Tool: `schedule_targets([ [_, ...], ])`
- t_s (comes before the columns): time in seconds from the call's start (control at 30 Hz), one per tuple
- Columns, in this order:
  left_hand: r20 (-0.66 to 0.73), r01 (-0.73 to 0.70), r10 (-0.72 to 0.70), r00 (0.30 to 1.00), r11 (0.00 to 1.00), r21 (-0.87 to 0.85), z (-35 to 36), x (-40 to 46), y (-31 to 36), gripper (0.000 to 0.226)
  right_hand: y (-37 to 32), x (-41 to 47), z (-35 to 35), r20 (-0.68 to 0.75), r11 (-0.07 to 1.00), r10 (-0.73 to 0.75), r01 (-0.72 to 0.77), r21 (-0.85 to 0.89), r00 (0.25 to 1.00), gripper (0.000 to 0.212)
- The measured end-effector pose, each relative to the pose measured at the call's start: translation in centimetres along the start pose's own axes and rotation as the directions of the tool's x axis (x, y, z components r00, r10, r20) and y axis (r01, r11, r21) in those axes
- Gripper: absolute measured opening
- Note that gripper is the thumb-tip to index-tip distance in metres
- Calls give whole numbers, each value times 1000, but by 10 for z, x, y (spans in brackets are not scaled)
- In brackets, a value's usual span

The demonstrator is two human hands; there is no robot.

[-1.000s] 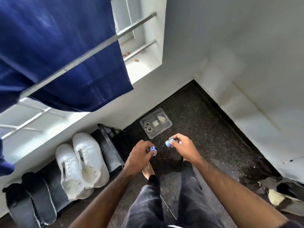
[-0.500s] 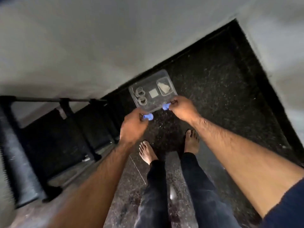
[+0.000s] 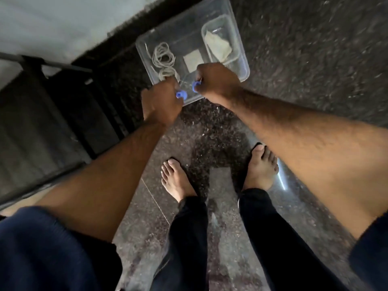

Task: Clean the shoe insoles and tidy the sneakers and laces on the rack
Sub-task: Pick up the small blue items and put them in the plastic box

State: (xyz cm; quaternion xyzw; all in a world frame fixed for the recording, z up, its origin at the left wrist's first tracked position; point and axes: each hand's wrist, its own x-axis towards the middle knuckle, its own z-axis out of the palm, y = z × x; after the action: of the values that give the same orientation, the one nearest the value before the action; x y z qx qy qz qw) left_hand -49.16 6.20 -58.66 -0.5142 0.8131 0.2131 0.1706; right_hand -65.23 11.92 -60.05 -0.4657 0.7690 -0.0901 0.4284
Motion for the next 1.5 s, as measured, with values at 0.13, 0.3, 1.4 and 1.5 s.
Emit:
schedule_targets([
  [0.13,-58,-49,51,997,998,31,17,15,-8,21,-3,20,10,1,990,-37,37,-133,999,23],
  [0.3,-95,-73,84,992,991,113,30,25,-5,23,-6,29,14,41,987,-10,17,-158,999,28],
  [1.4,-53,-151,151,987,989,8,30,-5,-21,30,11,12,19,-129,996,-80,85,37,988,15],
  [1.5,-65,-153,154,986,988,12,32,-7,-21,30,12,17,24,-88,996,-77,72,-54,993,20],
])
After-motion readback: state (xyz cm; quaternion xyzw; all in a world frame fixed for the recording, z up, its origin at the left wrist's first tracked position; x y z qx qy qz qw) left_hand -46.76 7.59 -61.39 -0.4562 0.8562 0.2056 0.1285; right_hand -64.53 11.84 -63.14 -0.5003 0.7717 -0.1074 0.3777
